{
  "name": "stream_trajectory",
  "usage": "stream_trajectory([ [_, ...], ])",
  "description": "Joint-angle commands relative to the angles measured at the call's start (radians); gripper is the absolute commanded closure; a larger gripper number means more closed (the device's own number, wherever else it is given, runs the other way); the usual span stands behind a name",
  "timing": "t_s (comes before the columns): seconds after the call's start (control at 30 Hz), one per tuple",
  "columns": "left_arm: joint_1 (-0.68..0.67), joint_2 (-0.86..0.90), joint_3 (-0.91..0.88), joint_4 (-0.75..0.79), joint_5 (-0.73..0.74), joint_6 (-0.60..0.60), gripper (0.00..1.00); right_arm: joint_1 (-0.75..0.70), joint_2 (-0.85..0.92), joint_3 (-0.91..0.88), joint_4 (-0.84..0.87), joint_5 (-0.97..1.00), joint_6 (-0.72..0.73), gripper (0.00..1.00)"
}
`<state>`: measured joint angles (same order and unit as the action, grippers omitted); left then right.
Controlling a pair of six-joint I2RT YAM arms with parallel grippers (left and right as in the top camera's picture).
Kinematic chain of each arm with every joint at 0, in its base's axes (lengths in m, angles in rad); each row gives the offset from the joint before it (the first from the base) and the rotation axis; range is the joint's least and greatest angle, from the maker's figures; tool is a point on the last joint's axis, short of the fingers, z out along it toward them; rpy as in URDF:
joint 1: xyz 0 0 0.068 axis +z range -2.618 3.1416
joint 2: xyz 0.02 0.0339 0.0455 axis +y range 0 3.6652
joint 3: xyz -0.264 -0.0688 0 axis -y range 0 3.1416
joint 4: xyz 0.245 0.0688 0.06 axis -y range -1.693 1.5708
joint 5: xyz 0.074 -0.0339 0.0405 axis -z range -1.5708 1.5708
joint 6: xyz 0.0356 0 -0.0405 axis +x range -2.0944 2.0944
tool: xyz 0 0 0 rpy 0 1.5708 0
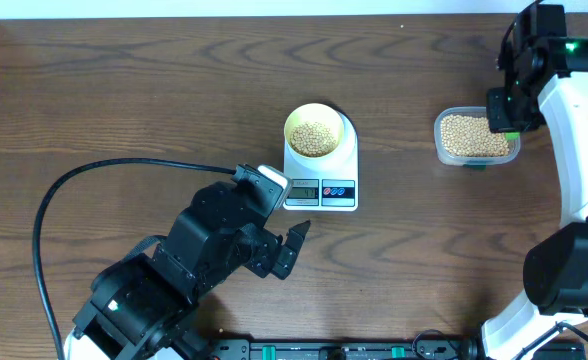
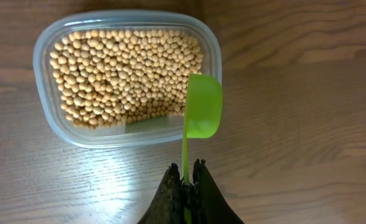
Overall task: Scoop item into bowl and weigh 50g on scale
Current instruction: 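Return right gripper to the tub and scoop more soybeans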
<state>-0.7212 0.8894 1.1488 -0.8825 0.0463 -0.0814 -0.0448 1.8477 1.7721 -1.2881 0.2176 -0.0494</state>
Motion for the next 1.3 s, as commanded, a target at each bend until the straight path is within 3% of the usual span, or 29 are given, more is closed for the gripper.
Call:
stream_trajectory([
  [0.0,0.003,-0.001,0.007,0.001,-0.002,-0.002,0.02,-0.003,0.003,-0.032,0.022,0.009,-0.040,0.99],
  [0.53,0.003,-0.001,0.007,0.001,-0.002,-0.002,0.02,-0.020,0.003,-0.090,0.088,-0.037,-0.034,0.99],
  [0.77,0.003,-0.001,0.007,0.001,-0.002,-0.002,0.02,-0.021,0.003,-0.202,0.215,-0.105,-0.032,0.99],
  [1.27,0.003,-0.001,0.007,0.000,-0.002,-0.002,0.02,-0.030,0.004,-0.323,0.344,-0.243,0.079,0.99],
])
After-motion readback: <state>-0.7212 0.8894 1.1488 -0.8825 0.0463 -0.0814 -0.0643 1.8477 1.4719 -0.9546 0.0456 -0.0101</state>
